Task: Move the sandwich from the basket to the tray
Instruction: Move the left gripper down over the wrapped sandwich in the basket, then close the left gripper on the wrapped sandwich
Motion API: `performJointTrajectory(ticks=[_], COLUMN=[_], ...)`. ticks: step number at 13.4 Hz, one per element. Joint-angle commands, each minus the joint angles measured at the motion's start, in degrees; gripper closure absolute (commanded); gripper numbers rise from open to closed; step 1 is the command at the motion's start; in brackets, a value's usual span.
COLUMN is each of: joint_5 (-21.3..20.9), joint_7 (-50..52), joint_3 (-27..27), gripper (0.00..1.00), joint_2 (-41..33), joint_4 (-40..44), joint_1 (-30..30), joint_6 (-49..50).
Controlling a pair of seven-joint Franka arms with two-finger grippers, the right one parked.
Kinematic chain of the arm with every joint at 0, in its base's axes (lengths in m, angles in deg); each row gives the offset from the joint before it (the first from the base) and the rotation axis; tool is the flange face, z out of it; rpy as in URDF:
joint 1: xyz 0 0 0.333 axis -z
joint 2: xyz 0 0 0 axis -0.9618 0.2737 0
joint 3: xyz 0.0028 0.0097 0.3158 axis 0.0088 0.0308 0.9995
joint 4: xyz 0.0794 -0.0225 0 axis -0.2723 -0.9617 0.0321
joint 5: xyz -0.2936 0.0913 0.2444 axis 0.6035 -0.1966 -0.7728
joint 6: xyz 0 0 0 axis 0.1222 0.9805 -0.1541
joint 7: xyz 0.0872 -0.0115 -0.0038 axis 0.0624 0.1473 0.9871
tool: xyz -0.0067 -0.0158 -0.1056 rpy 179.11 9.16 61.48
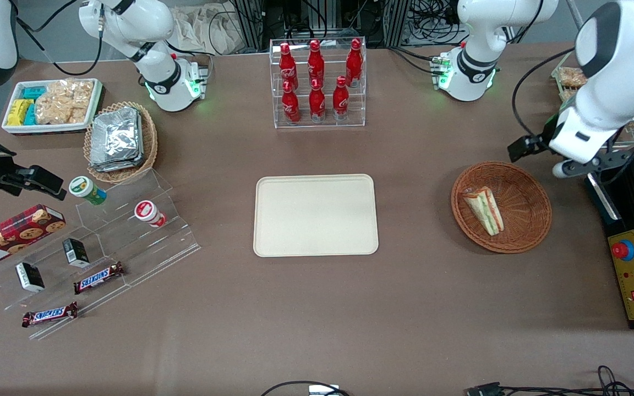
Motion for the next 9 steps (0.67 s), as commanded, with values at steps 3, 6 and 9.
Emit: performJointTrajectory(ticks=[3,6,9], joint_5=[-0.7,-0.7,-0.7], joint_7=[4.6,5.5,9.7], joint_3=[0.8,1.6,1.6], gripper=[0.00,0.00,0.00], joint_2=[5.0,10.5,12.9], joint_4=[-8.0,-8.7,-15.0], joint_1=[0.0,0.1,0.7], joint_6=[-16.6,-24.0,-34.8])
